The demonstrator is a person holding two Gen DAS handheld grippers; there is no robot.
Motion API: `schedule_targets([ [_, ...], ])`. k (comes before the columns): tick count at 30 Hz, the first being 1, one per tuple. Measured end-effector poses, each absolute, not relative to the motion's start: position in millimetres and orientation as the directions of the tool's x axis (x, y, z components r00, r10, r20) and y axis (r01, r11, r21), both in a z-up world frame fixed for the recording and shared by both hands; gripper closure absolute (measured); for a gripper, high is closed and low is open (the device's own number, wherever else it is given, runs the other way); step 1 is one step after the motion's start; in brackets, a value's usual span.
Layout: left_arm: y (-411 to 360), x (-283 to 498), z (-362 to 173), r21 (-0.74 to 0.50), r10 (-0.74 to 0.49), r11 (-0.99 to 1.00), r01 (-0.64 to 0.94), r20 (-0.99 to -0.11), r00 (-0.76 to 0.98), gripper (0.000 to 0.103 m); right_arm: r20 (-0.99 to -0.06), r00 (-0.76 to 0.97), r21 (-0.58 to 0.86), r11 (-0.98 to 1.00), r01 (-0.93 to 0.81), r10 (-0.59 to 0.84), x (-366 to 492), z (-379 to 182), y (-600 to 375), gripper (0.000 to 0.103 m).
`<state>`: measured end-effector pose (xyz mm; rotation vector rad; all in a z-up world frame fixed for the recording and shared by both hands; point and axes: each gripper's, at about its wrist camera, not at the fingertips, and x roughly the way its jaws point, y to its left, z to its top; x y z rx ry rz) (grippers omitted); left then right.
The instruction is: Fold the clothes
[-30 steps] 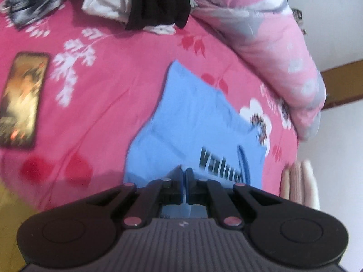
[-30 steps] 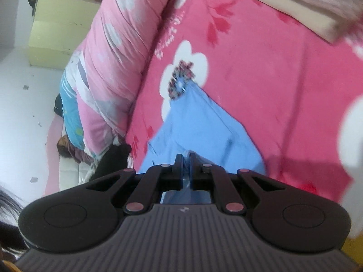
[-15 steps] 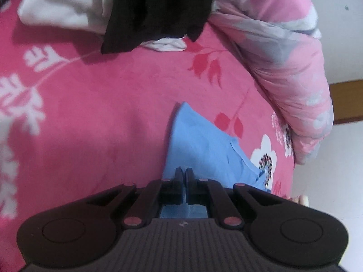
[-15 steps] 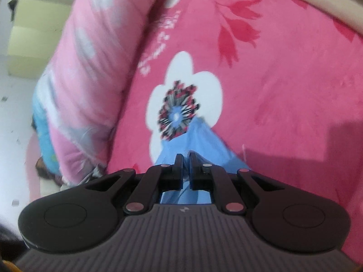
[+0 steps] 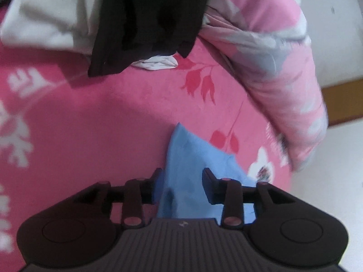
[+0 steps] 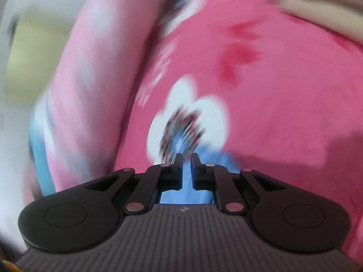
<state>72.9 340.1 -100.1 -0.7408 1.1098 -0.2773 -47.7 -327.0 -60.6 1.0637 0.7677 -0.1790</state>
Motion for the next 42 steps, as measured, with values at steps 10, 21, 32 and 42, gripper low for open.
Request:
schedule_targets([
  [10,297,8,-80,-0.389,-0.320,0.918,-0.077,-0.840,0.439,0.052,-0.789,0.419,0.153,0.804,-0.574,0.449,11,-50,-28,0.092],
  [21,265,-4,-97,-0.242,-0.238,0.969,0.046,-0.869,0.434,0.058,-0.787,0.391,-0.220,0.375,-0.900,0.477,-2,-100,103,0.072],
  [32,268,10,-103,-0.216,-0.251,0.968,0.129,-0.861,0.443,0.060,-0.785,0.418,-0.215,0.433,-0.876,0.457,29,-108,111,0.087],
  [42,265,35,-112,-0.192,-0.250,0.967,0.168,-0.851,0.462,0.059,-0.741,0.434,0.155,0.759,-0.632,0.513,101,-93,69,0.085],
])
